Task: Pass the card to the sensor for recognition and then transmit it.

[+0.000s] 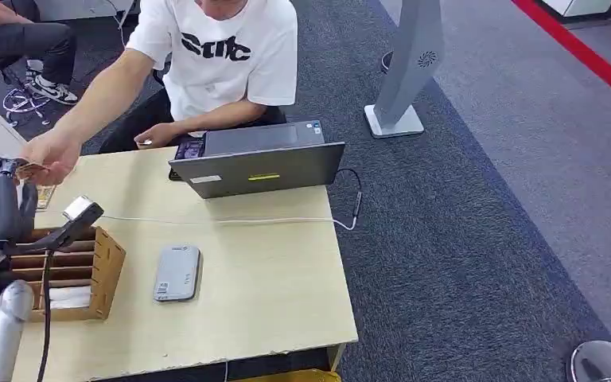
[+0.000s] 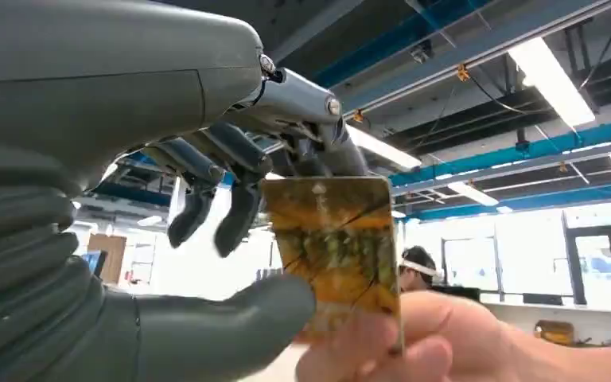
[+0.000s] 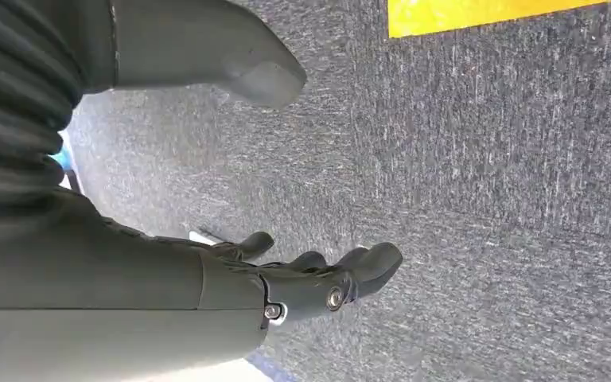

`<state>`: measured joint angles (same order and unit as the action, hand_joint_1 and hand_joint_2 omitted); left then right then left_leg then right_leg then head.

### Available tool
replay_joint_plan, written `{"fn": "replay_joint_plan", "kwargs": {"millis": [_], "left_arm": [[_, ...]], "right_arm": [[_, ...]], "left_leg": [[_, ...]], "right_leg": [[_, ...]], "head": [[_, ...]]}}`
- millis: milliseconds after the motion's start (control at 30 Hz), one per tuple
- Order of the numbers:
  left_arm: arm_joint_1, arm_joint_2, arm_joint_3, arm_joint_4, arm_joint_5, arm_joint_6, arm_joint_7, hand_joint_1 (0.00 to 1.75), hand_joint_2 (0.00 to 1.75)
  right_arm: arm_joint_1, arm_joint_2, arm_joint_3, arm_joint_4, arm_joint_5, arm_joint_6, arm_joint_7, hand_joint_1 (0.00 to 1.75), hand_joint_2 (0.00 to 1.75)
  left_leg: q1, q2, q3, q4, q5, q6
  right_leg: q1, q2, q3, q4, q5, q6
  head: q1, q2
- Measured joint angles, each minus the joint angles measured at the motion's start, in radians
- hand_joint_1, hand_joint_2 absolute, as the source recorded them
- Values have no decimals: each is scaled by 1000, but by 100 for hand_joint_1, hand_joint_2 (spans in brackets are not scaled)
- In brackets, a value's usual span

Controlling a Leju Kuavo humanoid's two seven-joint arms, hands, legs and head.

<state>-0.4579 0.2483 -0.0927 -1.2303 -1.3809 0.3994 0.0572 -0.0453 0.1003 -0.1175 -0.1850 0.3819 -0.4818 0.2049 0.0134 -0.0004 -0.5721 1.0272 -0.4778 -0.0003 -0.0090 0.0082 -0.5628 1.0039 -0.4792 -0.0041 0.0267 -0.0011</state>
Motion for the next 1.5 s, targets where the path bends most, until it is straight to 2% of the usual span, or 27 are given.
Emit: {"fn": "replay_joint_plan", "kwargs": {"millis": [133, 233, 500, 600, 800, 933, 1067, 1267, 1367, 1500], "left_arm": [[40, -28, 0, -18, 19, 42, -17, 0, 175], [111, -54, -1, -69, -11, 80, -26, 0, 175], [293, -79, -8, -203, -40, 86, -27, 0, 175], [401, -72, -8, -287, -99, 82, -10, 0, 175], [628, -30, 2, -470, -139, 68, 50, 0, 175], [728, 6, 37, -560, -141, 67, 89, 0, 175], [800, 20, 82, -626, -141, 69, 101, 0, 175], [844, 29, 132, -671, -141, 49, 103, 0, 175], [865, 29, 195, -674, -141, 10, 117, 0, 175], [876, 26, 266, -674, -141, 11, 101, 0, 175]], "right_arm": [[0, 0, -1, 0, 9, 0, 0, 0, 175], [0, 0, -6, 0, 16, 0, 2, 0, 175], [2, 0, -28, 0, 11, -3, -5, 0, 175], [6, 0, -44, 0, 2, -7, -11, 0, 175], [15, 0, -76, 0, -13, -19, -10, 0, 175], [18, 0, -93, 1, -15, -22, -9, 0, 175], [19, 0, -102, 1, -14, -21, -11, 0, 175], [19, 1, -117, 1, -13, -21, -18, 0, 175], [21, 2, -120, 1, -5, -20, -25, 0, 175], [21, 5, -124, 1, -2, -20, -26, 0, 175]], "left_leg": [[0, 0, 0, 0, 0, 0], [-1, 1, 0, 0, 0, 0], [0, 1, 0, 0, -1, 0], [-1, 1, 0, -1, -1, 0], [0, 2, -1, -1, -2, 0], [0, 1, -2, -1, -3, 0], [0, 1, -1, -1, -2, 0], [0, 0, -1, -1, -2, 0], [0, 1, -1, -1, -2, 0], [0, -1, -1, -1, -2, 0]], "right_leg": [[0, 0, 0, 0, 0, 0], [-1, 0, 0, 0, 0, 0], [0, 1, -1, 0, 0, 0], [0, 1, -1, 0, -1, 0], [0, 2, -1, 0, -2, 1], [0, 1, -1, 0, -2, 1], [0, 1, -1, 0, -2, 1], [0, -1, 0, 0, -2, 1], [0, 0, 0, 0, -2, 1], [0, -2, 0, 0, -2, 1]], "head": [[0, 0], [0, 0], [1, 0], [1, 0], [2, 0], [1, 0], [1, 0], [2, 0], [1, 0], [1, 0]]}}
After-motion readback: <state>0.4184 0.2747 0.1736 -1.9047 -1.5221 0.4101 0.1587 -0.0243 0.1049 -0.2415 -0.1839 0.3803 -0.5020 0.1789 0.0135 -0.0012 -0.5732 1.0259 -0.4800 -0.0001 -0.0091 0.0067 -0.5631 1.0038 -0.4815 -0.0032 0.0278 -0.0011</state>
